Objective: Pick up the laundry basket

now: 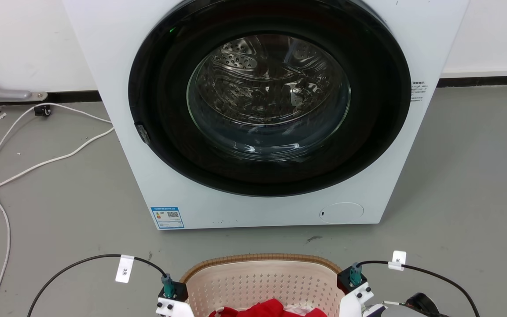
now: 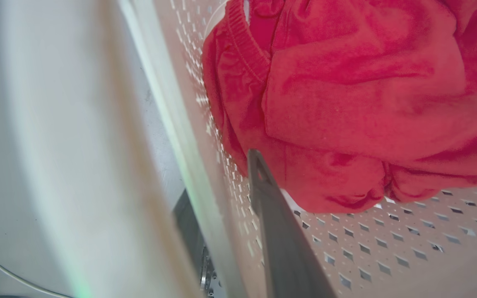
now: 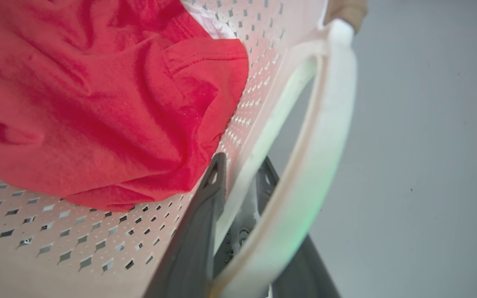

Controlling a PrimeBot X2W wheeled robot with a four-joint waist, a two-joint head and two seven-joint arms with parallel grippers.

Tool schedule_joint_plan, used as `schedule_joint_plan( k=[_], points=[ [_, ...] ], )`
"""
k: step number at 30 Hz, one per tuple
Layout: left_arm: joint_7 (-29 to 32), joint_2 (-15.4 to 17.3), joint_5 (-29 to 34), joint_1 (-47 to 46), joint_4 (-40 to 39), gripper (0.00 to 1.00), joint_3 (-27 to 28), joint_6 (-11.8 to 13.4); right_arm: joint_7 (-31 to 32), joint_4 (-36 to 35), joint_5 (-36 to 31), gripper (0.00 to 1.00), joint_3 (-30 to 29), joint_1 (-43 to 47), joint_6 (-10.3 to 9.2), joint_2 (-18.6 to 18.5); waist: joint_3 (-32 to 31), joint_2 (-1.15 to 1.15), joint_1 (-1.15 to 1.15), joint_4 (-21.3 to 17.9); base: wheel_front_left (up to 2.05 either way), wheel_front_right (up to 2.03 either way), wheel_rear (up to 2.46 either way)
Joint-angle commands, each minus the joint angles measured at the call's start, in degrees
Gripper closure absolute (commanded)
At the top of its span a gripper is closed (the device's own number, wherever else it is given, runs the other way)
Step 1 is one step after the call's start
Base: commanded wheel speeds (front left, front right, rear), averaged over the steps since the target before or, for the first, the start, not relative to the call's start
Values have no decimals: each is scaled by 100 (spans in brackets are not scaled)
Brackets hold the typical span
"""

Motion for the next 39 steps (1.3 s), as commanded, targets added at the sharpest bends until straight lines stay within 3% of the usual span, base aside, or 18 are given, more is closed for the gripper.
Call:
schedule_joint_plan(
  k=[1, 39],
  points=[
    [-14, -62, 6, -114, -74, 100, -70, -101, -51, -31, 3, 100, 64, -108, 20, 35, 0, 0, 0, 3, 0, 0, 0],
    [-152, -79, -170, -203, -72, 100, -286, -102, -118, 1, 136, 100, 208, -154, 20, 62, 78, 0, 0, 15, 0, 0, 0]
  ],
)
